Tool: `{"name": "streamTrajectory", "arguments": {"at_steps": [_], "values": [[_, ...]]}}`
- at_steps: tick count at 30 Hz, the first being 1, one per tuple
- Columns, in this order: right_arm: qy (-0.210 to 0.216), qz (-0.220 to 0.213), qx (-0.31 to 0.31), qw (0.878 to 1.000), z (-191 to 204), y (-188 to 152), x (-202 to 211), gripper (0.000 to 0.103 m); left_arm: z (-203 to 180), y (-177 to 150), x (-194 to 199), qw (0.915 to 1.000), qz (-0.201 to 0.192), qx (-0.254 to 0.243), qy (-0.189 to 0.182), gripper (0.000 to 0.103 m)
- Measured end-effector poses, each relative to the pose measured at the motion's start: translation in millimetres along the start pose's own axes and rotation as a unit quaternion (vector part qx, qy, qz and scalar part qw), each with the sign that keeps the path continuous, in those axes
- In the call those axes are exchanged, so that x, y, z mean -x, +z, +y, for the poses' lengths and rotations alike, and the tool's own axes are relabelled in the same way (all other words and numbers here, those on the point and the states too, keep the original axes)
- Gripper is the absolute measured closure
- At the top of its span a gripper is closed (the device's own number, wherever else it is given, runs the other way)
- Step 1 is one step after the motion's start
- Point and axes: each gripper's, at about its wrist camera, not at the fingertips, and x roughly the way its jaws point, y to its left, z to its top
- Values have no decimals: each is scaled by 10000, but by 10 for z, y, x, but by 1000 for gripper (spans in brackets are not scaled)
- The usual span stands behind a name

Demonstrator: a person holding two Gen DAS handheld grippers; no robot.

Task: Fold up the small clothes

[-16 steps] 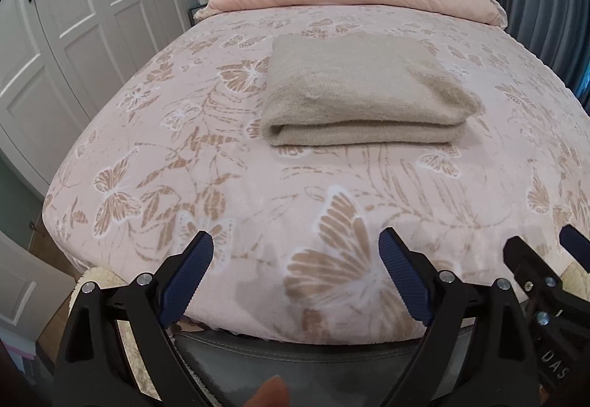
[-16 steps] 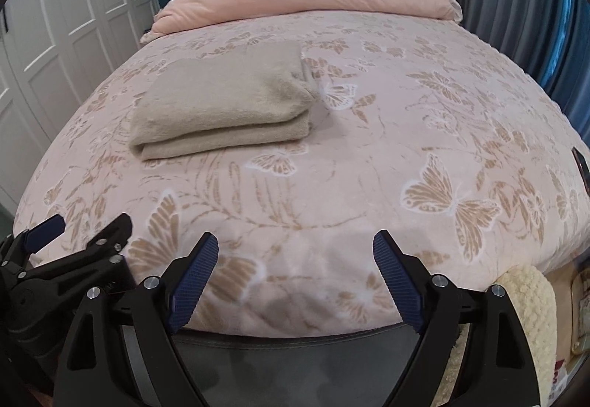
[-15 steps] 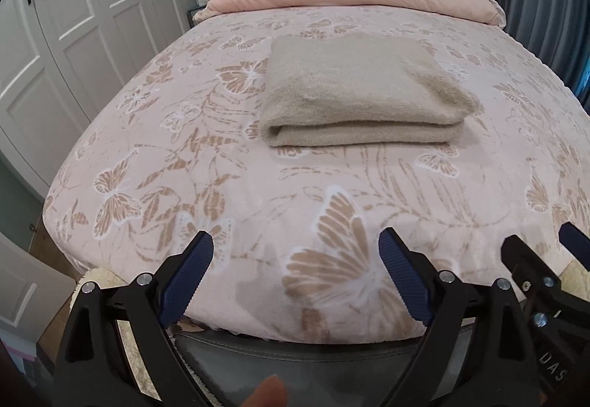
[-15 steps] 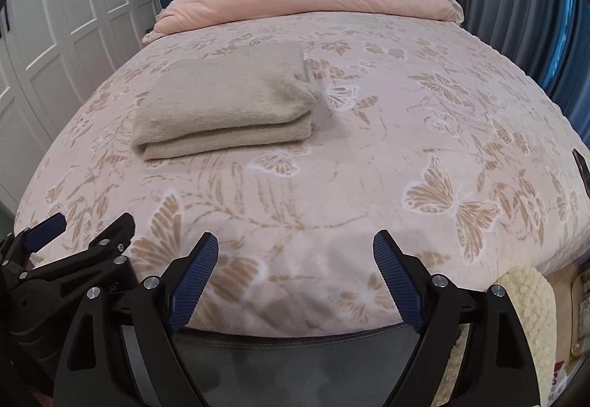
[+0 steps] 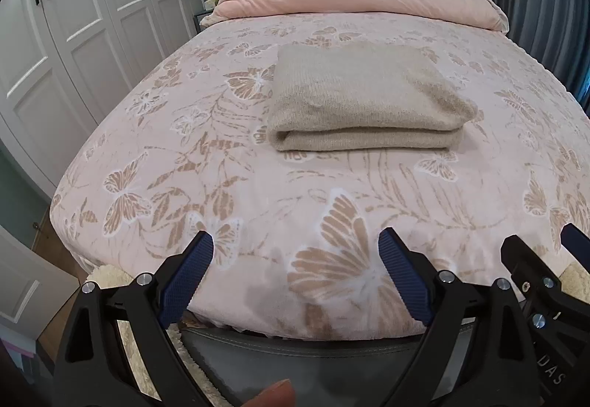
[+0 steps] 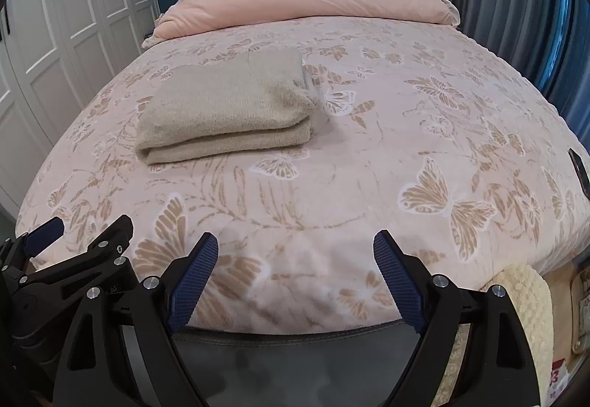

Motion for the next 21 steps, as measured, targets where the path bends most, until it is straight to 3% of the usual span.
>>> {"name": "streamTrajectory", "arguments": {"at_steps": [21], "values": [[-26, 4, -15, 10000, 49, -27, 1, 19, 40, -11, -33, 10000, 83, 23, 30, 16]]}}
